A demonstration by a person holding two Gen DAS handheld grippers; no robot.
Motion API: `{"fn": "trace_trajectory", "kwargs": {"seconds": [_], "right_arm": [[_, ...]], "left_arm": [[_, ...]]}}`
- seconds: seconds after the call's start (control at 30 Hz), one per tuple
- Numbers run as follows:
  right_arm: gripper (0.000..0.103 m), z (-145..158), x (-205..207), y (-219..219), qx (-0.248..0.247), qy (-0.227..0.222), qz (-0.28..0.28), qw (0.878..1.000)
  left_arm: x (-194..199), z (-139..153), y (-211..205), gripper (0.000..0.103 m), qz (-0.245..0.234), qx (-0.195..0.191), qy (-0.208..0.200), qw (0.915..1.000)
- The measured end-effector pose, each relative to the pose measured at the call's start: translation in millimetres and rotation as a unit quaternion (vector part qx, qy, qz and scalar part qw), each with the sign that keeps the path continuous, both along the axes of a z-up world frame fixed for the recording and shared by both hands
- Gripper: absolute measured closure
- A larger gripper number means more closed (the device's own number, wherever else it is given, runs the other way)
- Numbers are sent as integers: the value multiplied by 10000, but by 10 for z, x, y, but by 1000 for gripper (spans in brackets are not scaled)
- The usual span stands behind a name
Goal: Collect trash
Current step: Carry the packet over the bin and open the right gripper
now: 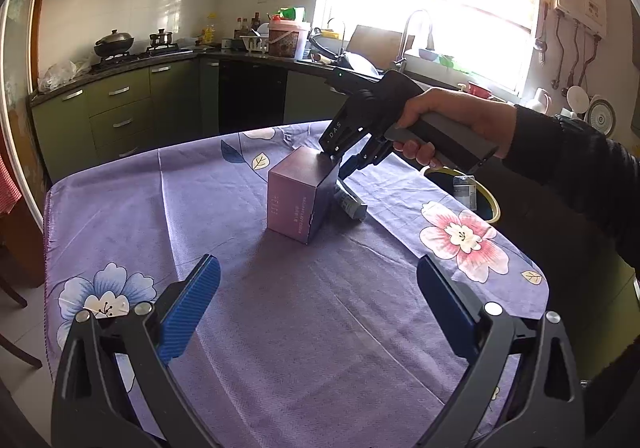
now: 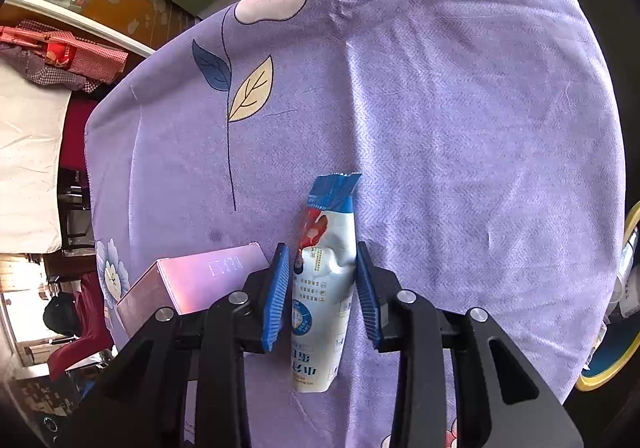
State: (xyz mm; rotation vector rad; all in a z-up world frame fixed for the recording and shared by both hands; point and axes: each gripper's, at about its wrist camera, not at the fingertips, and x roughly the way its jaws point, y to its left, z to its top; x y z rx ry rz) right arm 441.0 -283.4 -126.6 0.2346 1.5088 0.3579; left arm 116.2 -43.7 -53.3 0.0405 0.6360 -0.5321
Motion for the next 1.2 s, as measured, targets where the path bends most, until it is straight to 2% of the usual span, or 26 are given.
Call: {"fn": "trace_trajectory", "kwargs": {"seconds": [0.07, 0.27, 0.47, 0.67, 0.83, 0.97, 1.0, 1.03, 1.1, 1.2], "right_arm": [[74, 39, -13, -19, -73, -124, 37, 9999], [74, 177, -108, -248, 344, -251, -61, 9991], [74, 492, -350, -969, 748, -531, -427, 9949], [74, 714, -645, -2173, 402, -812, -1408, 9859], [74, 562, -797, -3078, -139, -779, -2194, 9724], [73, 331, -790, -3497, -632, -657, -2511, 9637], [61, 272, -784, -3559, -783, -655, -2528, 9621], [44, 229, -776, -3610, -932, -653, -2581, 9594], [42, 215, -760, -3634, -1119, -747, -2621, 9556], [42, 298, -847, -3638, -1018, -926, -2571, 9565]], "left_arm": [[-4, 6, -22, 9, -22, 5, 2, 10000], [28, -13, -82, 9, -60, 42, 47, 10000], [50, -19, -158, 9, -136, 59, 65, 9999], [74, -27, -275, 9, -199, 109, 78, 9997], [87, -16, -405, 9, -275, 177, 94, 9994], [70, 1, -524, 9, -349, 268, 75, 9990], [71, 6, -549, 9, -367, 288, 74, 9989], [72, 6, -570, 9, -381, 309, 74, 9988], [74, -3, -612, 9, -395, 362, 88, 9985], [88, -3, -650, 9, -418, 432, 104, 9981]]}}
